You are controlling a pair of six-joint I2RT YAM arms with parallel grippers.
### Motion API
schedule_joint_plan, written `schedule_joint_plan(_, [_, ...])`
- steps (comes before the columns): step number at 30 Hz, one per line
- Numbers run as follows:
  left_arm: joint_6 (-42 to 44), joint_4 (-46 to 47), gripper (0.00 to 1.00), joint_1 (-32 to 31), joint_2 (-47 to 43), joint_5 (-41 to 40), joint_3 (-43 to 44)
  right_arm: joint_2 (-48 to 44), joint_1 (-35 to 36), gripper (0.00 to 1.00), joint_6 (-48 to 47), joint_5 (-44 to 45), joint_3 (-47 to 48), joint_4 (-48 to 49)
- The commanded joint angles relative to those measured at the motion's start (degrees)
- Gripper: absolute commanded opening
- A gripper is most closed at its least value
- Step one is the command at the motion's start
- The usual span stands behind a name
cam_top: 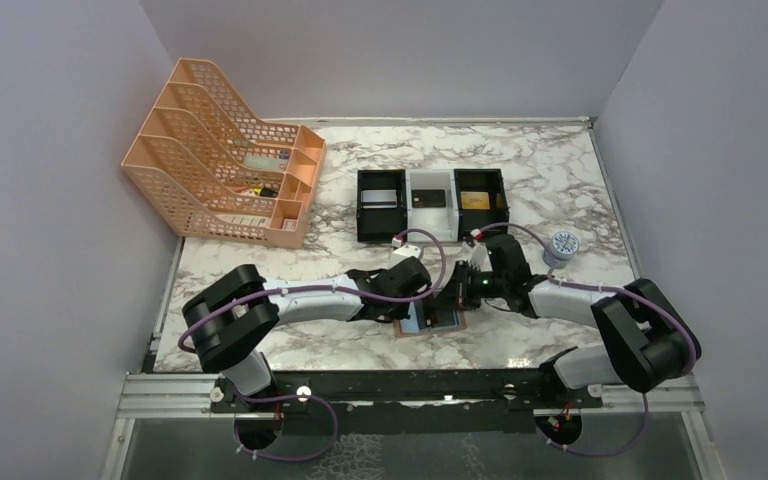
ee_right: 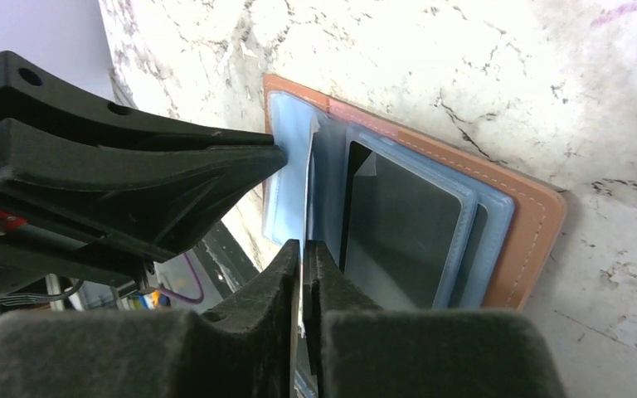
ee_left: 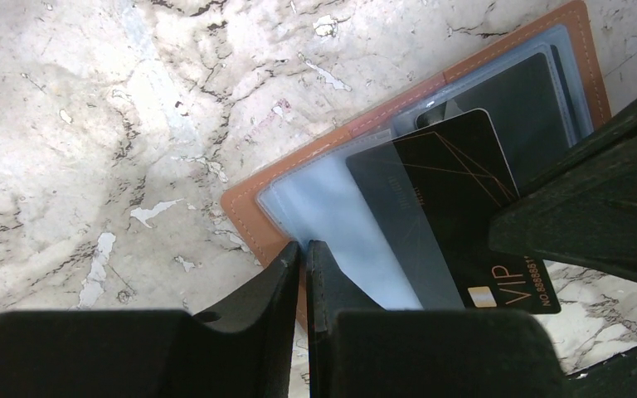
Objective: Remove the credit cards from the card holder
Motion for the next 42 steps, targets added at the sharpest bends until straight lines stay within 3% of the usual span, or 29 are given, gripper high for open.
schedule_joint_plan(1, [0.66, -1.78, 0.11, -0.64, 2.81, 2.71, -0.41, 3.31, -0.33, 0.11, 3.63, -4.83, -2.56, 8.19])
schedule_joint_plan(7, [0.59, -1.66, 0.11, -0.67, 2.81, 2.86, -0.67, 4.20, -0.32, 0.17, 6.44, -5.88, -3.67, 12.95])
schedule_joint_plan(21, [0.86, -1.49, 0.11, -0.67, 2.76, 2.83, -0.52, 8.20, -0.34, 0.15, 7.62, -4.11, -3.72, 15.18])
schedule_joint_plan(29, [0.59, -1.56, 0.11, -0.62, 2.37, 2.00, -1.24, 5.25, -0.33, 0.01, 1.34, 0.21, -0.09, 5.04])
schedule_joint_plan(42, [0.15, -1.60, 0.13, -0.65, 0.18, 0.00, -1.68, -8.14, -0.33, 0.01, -0.76, 5.55, -1.45, -4.17])
